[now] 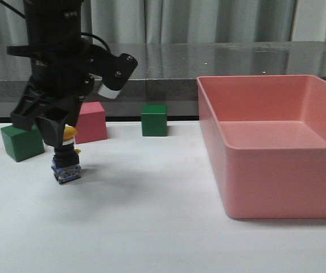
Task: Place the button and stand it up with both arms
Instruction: 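Open the left gripper and raise it away from the standing button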
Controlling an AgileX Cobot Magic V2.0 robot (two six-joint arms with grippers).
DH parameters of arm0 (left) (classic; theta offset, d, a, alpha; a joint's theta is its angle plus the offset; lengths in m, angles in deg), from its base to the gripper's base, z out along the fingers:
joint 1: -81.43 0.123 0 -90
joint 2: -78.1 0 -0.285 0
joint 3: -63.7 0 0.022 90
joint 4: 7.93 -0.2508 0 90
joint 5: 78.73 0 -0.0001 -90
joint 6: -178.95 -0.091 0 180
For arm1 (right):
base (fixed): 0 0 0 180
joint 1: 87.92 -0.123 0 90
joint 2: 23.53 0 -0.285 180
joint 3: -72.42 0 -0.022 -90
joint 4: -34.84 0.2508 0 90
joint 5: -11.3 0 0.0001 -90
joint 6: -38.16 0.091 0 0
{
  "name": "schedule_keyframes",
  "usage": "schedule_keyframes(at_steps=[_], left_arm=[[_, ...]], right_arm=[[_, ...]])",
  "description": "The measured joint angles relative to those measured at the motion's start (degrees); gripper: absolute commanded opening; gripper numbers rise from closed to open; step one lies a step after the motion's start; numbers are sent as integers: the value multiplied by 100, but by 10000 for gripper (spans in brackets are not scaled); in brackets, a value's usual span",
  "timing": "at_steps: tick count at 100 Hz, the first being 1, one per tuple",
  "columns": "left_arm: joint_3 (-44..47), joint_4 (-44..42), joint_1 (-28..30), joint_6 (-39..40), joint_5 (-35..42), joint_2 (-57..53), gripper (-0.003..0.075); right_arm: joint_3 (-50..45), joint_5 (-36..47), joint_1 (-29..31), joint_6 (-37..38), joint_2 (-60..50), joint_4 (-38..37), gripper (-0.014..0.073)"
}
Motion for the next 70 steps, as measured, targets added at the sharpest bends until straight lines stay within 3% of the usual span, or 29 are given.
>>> schedule_keyframes(at_steps=[25, 56, 63, 70], left_arm=[[-3, 22, 0, 0, -62, 0, 371], [-3, -50, 161, 0, -857, -684, 362], [-3, -50, 280, 166, -1004, -964, 298], [-3, -24, 400, 722, -1079, -1245, 185]], right_arm=[[0, 0, 0, 0, 0, 0, -60], [0, 0, 0, 0, 0, 0, -60], [0, 0, 0, 0, 0, 0, -60], [0, 0, 0, 0, 0, 0, -60]])
